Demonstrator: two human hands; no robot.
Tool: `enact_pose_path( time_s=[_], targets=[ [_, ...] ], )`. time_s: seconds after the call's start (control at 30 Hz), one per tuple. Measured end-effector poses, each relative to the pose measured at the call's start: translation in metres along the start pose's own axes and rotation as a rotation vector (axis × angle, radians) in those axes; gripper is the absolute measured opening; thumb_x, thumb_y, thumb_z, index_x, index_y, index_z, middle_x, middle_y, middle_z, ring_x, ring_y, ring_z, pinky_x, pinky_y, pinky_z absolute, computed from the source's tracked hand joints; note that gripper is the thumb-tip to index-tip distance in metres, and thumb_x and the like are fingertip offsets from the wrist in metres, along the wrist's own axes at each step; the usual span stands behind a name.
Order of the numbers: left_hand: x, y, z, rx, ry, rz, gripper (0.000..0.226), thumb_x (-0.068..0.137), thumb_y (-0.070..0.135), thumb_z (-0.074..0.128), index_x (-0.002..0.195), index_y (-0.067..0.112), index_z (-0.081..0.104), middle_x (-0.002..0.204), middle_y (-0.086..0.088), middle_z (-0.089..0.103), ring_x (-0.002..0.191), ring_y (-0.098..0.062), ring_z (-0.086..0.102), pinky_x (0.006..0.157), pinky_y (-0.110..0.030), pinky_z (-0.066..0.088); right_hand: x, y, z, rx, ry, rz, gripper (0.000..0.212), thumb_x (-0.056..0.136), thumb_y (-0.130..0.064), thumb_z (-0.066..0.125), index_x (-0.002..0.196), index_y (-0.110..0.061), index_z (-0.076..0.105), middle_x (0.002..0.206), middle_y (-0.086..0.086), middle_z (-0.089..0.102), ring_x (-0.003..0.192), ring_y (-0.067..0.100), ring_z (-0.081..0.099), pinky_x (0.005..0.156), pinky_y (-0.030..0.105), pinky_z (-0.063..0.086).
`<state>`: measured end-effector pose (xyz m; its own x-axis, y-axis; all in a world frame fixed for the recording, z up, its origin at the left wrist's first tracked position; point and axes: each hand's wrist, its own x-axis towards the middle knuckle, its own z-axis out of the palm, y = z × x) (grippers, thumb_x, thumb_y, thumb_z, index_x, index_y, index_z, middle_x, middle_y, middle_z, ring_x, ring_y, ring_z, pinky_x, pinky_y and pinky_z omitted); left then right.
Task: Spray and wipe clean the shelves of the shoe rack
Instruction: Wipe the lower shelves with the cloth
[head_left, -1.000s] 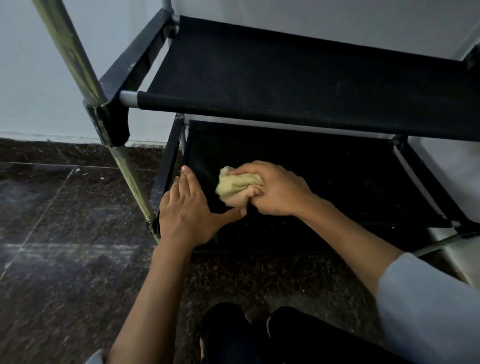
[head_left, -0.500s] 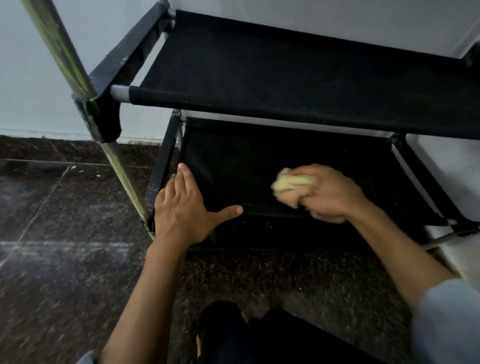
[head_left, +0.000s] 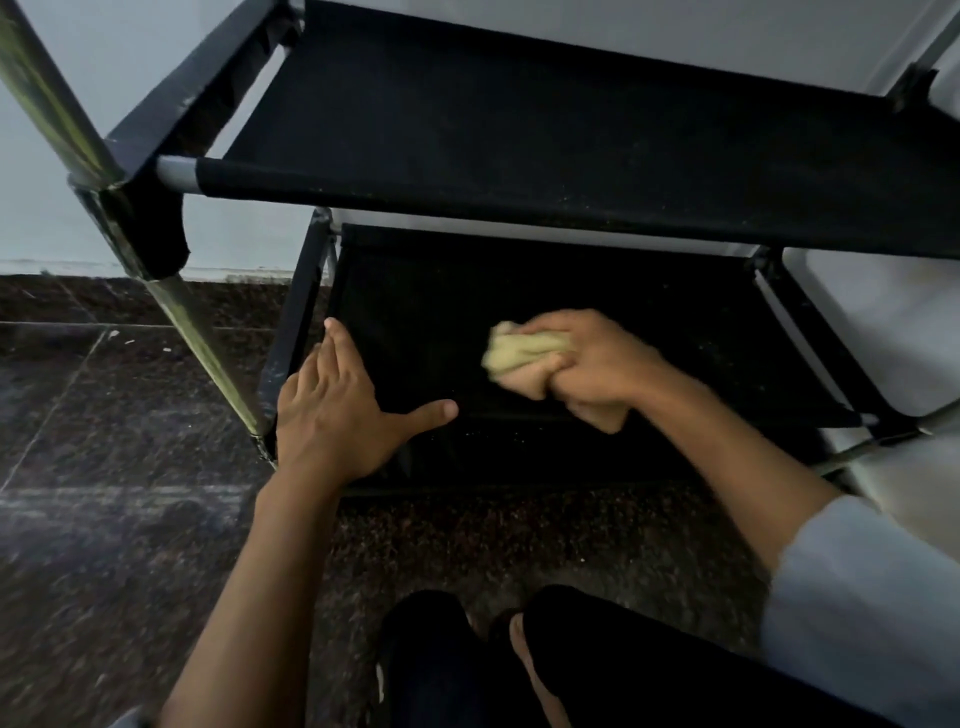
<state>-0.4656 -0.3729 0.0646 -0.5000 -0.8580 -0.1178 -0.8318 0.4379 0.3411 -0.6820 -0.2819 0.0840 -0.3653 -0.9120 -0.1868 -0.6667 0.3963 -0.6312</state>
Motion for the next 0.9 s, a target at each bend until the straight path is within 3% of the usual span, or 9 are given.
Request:
enact_pose_path(
  time_s=[0.07,0.13,0.23,0.33,0.43,0.57,0.67,0.77,0.9],
  targets=[
    [-0.001,0.0,0.0,0.002,-0.001,0.008,0.143,0.043,0.092,0.03,0.148,0.004,-0.012,0.159,-0.01,0.004,0.145,-0.023,0.009,0.115,-0.038,0.013,-0.015,0.041,-0.033,0.094,0.047,0.125,0.041,0.08,-0.005,0.068,0.096,-0.042,0.059,0.11,0.001,0.066,0.093,0.017,0.063,0.081,0.028,0.048],
    [-0.001,0.0,0.0,0.009,-0.007,0.009,0.142,0.044,0.092,0.03,0.148,0.005,-0.013,0.159,-0.01,0.004,0.146,-0.023,0.008,0.115,-0.038,0.012,-0.032,0.072,-0.059,0.04,0.066,0.251,0.053,0.076,0.001,0.069,0.106,-0.04,0.059,0.112,0.002,0.065,0.096,0.018,0.061,0.078,0.025,0.046],
    [-0.001,0.0,-0.001,0.019,-0.018,0.009,0.142,0.044,0.092,0.029,0.147,0.004,-0.013,0.159,-0.01,0.003,0.146,-0.023,0.007,0.116,-0.038,0.012,-0.036,0.083,-0.068,-0.06,0.104,0.349,0.06,0.074,-0.005,0.07,0.117,-0.044,0.057,0.114,-0.001,0.062,0.103,0.02,0.059,0.084,0.03,0.048],
    [0.0,0.0,-0.001,0.025,-0.021,0.009,0.143,0.042,0.092,0.028,0.147,0.004,-0.013,0.159,-0.01,0.003,0.146,-0.024,0.007,0.116,-0.038,0.011,-0.029,0.054,-0.041,-0.299,0.134,0.246,0.056,0.076,-0.024,0.067,0.125,-0.047,0.054,0.113,-0.009,0.054,0.097,0.015,0.056,0.077,0.029,0.044],
    [0.001,-0.001,-0.001,0.029,-0.034,0.016,0.144,0.041,0.092,0.028,0.147,0.004,-0.014,0.159,-0.01,0.003,0.146,-0.024,0.006,0.115,-0.038,0.011,-0.017,0.012,-0.009,-0.361,0.131,0.044,0.053,0.077,-0.032,0.061,0.126,-0.05,0.052,0.116,-0.013,0.054,0.101,0.017,0.059,0.082,0.032,0.049],
    [0.003,-0.002,-0.001,0.028,-0.059,0.022,0.145,0.04,0.09,0.031,0.147,0.004,-0.016,0.159,-0.01,0.0,0.146,-0.022,0.003,0.116,-0.037,0.009,0.011,-0.052,0.03,-0.34,0.059,-0.198,0.051,0.075,-0.034,0.055,0.121,-0.055,0.051,0.116,-0.02,0.053,0.103,0.017,0.058,0.083,0.035,0.05],
    [0.004,-0.003,0.001,-0.015,-0.056,0.037,0.147,0.036,0.09,0.032,0.147,0.005,-0.015,0.159,-0.009,0.001,0.146,-0.022,0.004,0.116,-0.037,0.009,0.026,-0.082,0.05,-0.373,-0.009,-0.328,0.053,0.076,-0.031,0.056,0.124,-0.053,0.051,0.117,-0.017,0.053,0.103,0.02,0.055,0.075,0.032,0.042],
    [0.002,-0.002,0.001,-0.012,-0.044,0.038,0.147,0.037,0.091,0.032,0.147,0.005,-0.015,0.159,-0.01,0.002,0.146,-0.022,0.005,0.116,-0.037,0.009,0.026,-0.072,0.048,-0.324,0.005,-0.316,0.052,0.078,-0.028,0.056,0.123,-0.053,0.051,0.119,-0.018,0.052,0.106,0.02,0.053,0.074,0.032,0.038],
    [-0.001,0.0,-0.001,0.027,-0.042,0.022,0.145,0.04,0.091,0.03,0.147,0.004,-0.015,0.159,-0.011,0.001,0.146,-0.022,0.005,0.116,-0.036,0.01,0.012,-0.037,0.025,-0.243,0.018,-0.185,0.054,0.069,-0.031,0.053,0.117,-0.057,0.051,0.113,-0.022,0.052,0.104,0.016,0.057,0.08,0.034,0.049]
  ],
)
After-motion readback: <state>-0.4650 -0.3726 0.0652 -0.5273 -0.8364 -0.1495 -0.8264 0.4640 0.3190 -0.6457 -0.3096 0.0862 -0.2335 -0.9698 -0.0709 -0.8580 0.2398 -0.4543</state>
